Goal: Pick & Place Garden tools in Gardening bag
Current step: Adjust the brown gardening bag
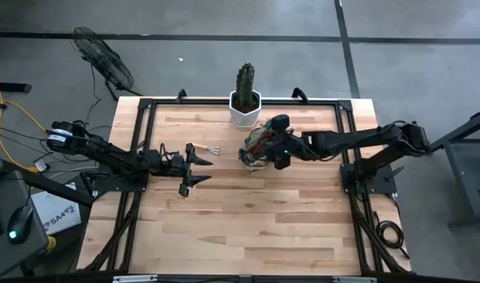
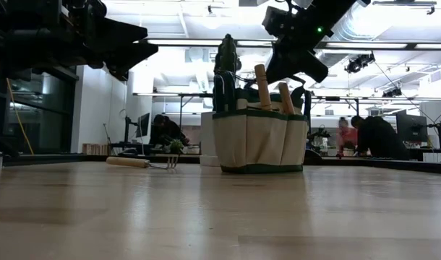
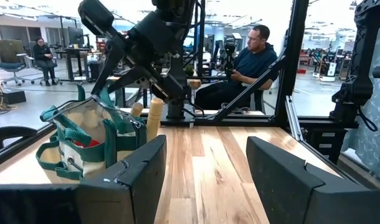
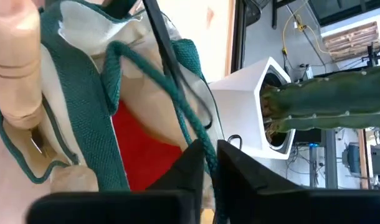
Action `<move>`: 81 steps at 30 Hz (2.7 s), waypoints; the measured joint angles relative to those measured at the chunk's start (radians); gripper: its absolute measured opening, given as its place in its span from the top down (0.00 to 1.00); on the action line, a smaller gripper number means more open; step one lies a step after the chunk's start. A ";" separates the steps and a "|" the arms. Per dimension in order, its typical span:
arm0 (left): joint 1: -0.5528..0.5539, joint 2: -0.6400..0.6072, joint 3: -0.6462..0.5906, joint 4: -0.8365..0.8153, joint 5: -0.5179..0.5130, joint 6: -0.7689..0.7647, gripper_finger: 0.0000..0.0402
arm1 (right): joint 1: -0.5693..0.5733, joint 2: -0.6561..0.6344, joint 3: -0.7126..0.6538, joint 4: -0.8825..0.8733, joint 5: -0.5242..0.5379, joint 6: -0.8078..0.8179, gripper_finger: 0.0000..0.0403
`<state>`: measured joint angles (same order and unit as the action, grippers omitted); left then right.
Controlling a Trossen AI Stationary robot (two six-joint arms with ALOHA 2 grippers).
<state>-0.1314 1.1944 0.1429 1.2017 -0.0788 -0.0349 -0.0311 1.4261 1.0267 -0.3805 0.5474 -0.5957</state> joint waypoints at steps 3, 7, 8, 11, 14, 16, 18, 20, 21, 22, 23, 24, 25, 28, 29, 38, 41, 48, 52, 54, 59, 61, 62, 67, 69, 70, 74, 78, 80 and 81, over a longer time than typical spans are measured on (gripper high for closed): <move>0.000 0.000 0.000 0.000 0.000 0.000 0.46 | 0.000 0.000 0.000 0.000 0.000 0.000 0.98; 0.000 0.000 0.000 0.000 0.000 -0.005 0.46 | 0.010 0.000 0.000 0.002 -0.011 0.004 0.98; 0.000 0.000 0.000 0.000 0.000 -0.007 0.46 | 0.015 0.000 0.000 0.004 -0.027 0.005 0.98; 0.000 0.000 0.000 0.000 0.000 -0.008 0.46 | 0.028 0.000 0.000 0.016 -0.095 0.011 0.98; 0.000 0.000 0.000 0.000 0.000 -0.009 0.46 | 0.038 -0.001 0.000 0.041 -0.169 0.023 0.99; 0.000 0.000 0.000 0.000 0.001 -0.016 0.46 | 0.047 -0.001 0.000 0.051 -0.214 0.025 0.99; 0.000 0.000 0.000 0.000 0.001 -0.022 0.46 | 0.058 -0.001 0.000 0.060 -0.244 0.026 0.99; 0.000 0.000 0.000 0.000 0.011 -0.023 0.46 | 0.070 -0.001 0.000 0.061 -0.267 0.028 0.99; 0.000 0.000 0.000 0.000 0.019 -0.022 0.46 | 0.076 -0.001 0.000 0.061 -0.280 0.033 0.99; 0.000 0.000 0.000 0.000 0.021 -0.022 0.46 | 0.081 -0.004 0.000 0.059 -0.294 0.043 0.99; 0.000 0.000 0.000 0.000 0.021 -0.022 0.46 | 0.087 -0.005 0.000 0.057 -0.308 0.054 0.99; 0.000 0.000 0.000 0.000 0.021 -0.022 0.46 | 0.094 -0.007 0.000 0.056 -0.318 0.065 0.99; 0.000 0.000 0.000 -0.001 0.021 -0.022 0.46 | 0.104 -0.010 0.000 0.056 -0.321 0.075 0.99; 0.000 0.000 0.000 -0.001 0.021 -0.022 0.46 | 0.134 -0.020 0.000 0.042 -0.321 0.080 0.99; 0.000 0.000 0.000 -0.002 0.021 -0.022 0.46 | 0.144 -0.027 0.000 0.041 -0.321 0.081 0.99; 0.000 0.000 0.000 -0.010 0.008 -0.015 0.46 | 0.222 -0.114 0.000 -0.067 -0.284 0.157 0.99; 0.000 0.000 0.000 -0.008 -0.030 -0.016 0.46 | 0.230 -0.147 0.000 -0.091 -0.285 0.158 0.99; 0.000 0.074 0.084 -0.035 -0.061 -0.007 0.46 | 0.232 -0.208 0.000 -0.137 -0.286 0.133 0.99; 0.000 0.148 0.143 -0.066 -0.061 0.011 0.46 | 0.232 -0.245 0.000 -0.201 -0.286 0.123 0.99; 0.001 0.184 0.165 -0.074 -0.067 0.012 0.46 | 0.232 -0.263 0.000 -0.247 -0.288 0.124 0.99; 0.001 0.240 0.201 -0.077 -0.081 0.014 0.46 | 0.234 -0.297 0.000 -0.325 -0.302 0.143 0.99; 0.001 0.255 0.224 -0.075 -0.087 0.013 0.46 | 0.235 -0.304 0.000 -0.338 -0.319 0.145 0.99; 0.001 0.261 0.234 -0.074 -0.089 0.012 0.46 | 0.235 -0.304 0.000 -0.339 -0.334 0.145 0.99; 0.001 0.281 0.275 -0.089 -0.090 0.047 0.46 | 0.235 -0.307 0.000 -0.346 -0.342 0.146 0.99; 0.000 0.282 0.290 -0.114 -0.090 0.063 0.46 | 0.235 -0.307 0.000 -0.348 -0.342 0.146 0.99; 0.000 0.282 0.297 -0.128 -0.090 0.067 0.46 | 0.235 -0.307 0.000 -0.349 -0.344 0.146 0.99; 0.000 0.282 0.314 -0.181 -0.091 0.086 0.46 | 0.235 -0.307 0.000 -0.363 -0.344 0.146 0.99; 0.000 0.282 0.323 -0.209 -0.090 0.084 0.46 | 0.235 -0.308 0.000 -0.354 -0.322 0.175 0.99; 0.000 0.282 0.323 -0.215 -0.090 0.084 0.46 | 0.235 -0.309 0.000 -0.341 -0.314 0.188 0.99; 0.000 0.282 0.323 -0.212 -0.090 0.084 0.46 | 0.235 -0.309 0.000 -0.336 -0.311 0.190 0.99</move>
<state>-0.1310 1.4765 0.4656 0.9900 -0.1691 0.0492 0.2039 1.1173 1.0267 -0.7163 0.2368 -0.4053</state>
